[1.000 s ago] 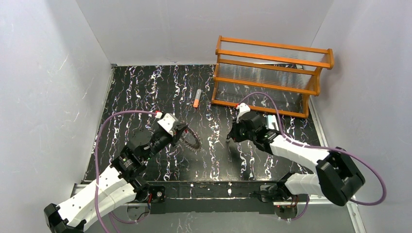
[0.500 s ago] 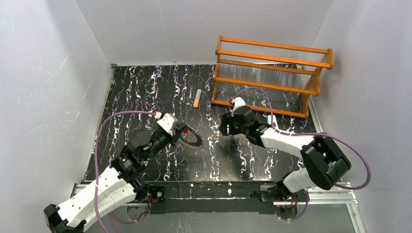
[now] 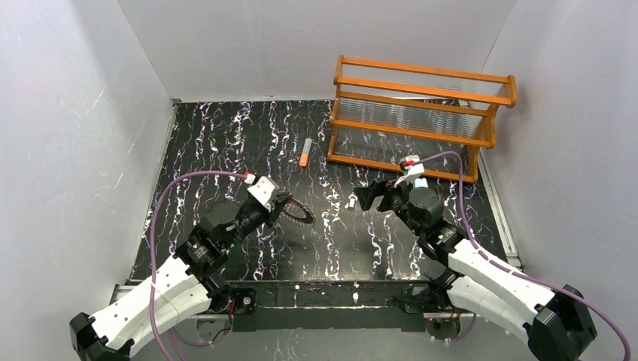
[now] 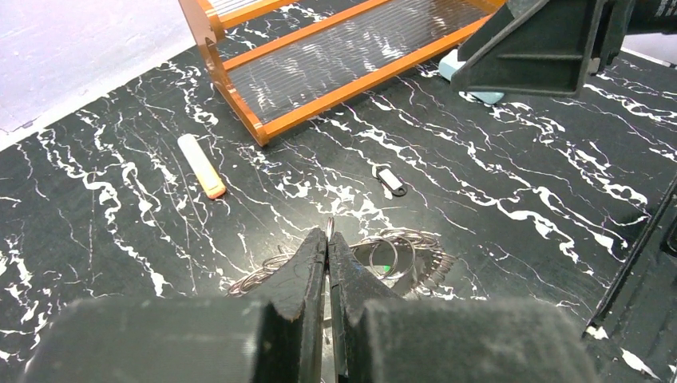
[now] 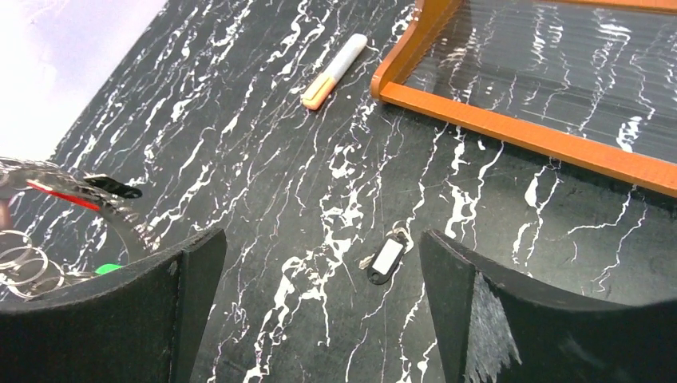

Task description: Remove the keys from the keyring

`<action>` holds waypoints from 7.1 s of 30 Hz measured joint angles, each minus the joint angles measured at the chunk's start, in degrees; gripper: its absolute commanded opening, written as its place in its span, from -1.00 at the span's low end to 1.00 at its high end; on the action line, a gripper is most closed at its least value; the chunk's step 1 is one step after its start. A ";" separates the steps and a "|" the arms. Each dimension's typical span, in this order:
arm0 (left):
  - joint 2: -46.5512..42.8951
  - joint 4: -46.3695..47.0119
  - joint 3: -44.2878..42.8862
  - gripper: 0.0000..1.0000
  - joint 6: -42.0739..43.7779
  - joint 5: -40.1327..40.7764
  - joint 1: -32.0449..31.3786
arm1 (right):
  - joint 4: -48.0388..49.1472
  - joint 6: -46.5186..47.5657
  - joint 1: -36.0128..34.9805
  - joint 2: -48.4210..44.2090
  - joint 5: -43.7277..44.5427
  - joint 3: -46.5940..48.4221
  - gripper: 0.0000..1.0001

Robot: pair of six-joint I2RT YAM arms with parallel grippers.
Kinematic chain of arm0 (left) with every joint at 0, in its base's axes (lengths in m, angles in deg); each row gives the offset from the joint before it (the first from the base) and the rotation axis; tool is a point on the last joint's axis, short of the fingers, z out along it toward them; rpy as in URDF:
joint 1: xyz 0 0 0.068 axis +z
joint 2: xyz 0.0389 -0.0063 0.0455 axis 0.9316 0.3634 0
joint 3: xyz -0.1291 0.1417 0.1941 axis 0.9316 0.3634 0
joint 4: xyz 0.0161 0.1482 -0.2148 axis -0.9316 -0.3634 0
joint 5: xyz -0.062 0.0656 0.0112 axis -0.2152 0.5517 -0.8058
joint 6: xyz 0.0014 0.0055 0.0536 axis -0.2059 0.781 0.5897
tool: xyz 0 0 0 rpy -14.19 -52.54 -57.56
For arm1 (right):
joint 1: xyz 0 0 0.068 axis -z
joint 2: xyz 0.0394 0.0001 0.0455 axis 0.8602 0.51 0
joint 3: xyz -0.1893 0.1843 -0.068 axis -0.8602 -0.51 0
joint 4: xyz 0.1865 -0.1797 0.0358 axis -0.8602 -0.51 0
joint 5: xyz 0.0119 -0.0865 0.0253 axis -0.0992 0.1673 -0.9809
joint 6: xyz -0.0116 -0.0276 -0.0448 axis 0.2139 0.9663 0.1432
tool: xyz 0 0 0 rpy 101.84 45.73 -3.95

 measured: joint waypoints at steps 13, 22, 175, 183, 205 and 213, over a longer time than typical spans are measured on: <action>1.11 1.53 0.11 -1.00 -0.46 -8.24 1.25 | 3.28 2.97 0.15 -2.56 -14.14 -3.87 0.97; 1.62 5.01 1.44 -1.00 -2.01 -15.96 2.89 | 7.93 4.04 0.15 -1.77 -23.15 -7.17 0.90; 24.55 10.08 -3.89 -0.21 15.58 -56.35 10.14 | -52.89 61.77 -20.11 21.94 -22.21 41.00 -0.97; 24.74 9.79 -3.72 -0.20 15.72 -54.03 9.25 | -52.92 62.10 -20.50 21.79 -21.99 41.00 -0.97; 22.27 7.50 -2.93 -0.20 11.58 -45.99 7.63 | -54.16 52.94 -20.50 21.81 -17.88 41.03 -0.97; 19.76 8.22 -1.11 -0.13 1.22 -39.21 7.56 | -54.10 48.96 -20.50 21.81 -16.85 41.00 -0.97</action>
